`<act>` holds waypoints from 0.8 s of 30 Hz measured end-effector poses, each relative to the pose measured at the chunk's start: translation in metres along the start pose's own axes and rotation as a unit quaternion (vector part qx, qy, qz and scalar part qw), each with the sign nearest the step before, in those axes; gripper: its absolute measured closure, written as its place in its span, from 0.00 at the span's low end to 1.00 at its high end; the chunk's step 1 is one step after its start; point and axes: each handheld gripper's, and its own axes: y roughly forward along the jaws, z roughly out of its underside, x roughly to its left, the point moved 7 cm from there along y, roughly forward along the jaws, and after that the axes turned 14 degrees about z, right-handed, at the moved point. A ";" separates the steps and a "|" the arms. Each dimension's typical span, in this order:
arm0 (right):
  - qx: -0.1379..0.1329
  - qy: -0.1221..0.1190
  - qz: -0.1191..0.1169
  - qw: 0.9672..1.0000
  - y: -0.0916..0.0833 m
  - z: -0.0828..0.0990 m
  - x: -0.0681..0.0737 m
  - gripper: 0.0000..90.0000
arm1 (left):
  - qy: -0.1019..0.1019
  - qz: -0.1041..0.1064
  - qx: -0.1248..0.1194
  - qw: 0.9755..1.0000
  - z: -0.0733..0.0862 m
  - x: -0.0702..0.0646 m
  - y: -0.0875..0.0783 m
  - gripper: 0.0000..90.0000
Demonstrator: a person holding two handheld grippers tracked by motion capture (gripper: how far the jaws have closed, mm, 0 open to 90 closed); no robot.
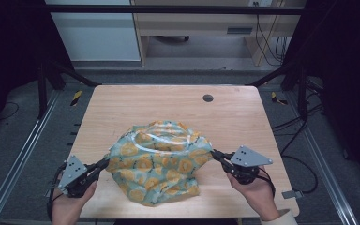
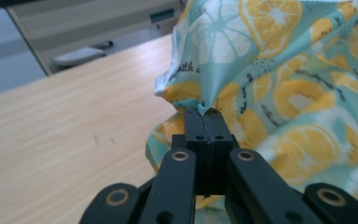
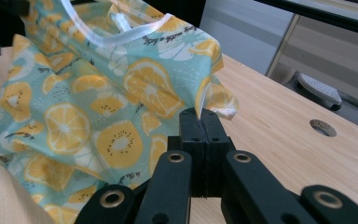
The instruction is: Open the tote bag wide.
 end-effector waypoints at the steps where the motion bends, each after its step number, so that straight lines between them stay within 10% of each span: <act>1: 0.001 -0.005 0.001 1.000 -0.001 0.001 -0.001 1.00 | 0.002 -0.002 0.006 1.000 0.001 -0.002 0.001 1.00; 24: 0.031 -0.035 -0.011 0.999 -0.015 0.026 0.011 1.00 | 0.024 0.015 0.065 0.998 0.025 -0.018 0.007 1.00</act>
